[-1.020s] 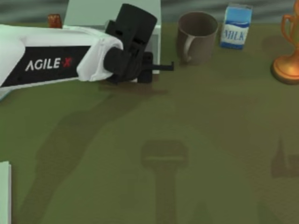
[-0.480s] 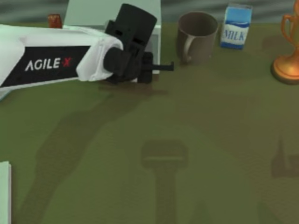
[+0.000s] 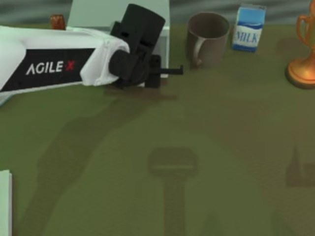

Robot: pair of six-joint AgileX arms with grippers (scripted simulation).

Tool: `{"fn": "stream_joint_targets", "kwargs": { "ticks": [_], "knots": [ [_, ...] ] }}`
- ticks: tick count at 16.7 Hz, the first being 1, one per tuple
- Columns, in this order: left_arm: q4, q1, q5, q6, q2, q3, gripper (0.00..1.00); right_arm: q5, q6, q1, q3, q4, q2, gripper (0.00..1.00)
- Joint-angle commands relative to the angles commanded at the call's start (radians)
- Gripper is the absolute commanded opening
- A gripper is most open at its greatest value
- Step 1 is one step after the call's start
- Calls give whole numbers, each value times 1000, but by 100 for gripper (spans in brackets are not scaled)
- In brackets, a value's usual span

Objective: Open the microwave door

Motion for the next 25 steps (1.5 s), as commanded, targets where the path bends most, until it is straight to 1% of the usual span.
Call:
{"fn": "stream_joint_targets", "kwargs": {
  "ticks": [7, 25],
  "knots": [
    [35, 18, 36, 60, -42, -64, 0, 0, 0, 0, 0, 0, 0, 100],
    [35, 19, 37, 61, -42, -65, 0, 0, 0, 0, 0, 0, 0, 100]
  ]
}}
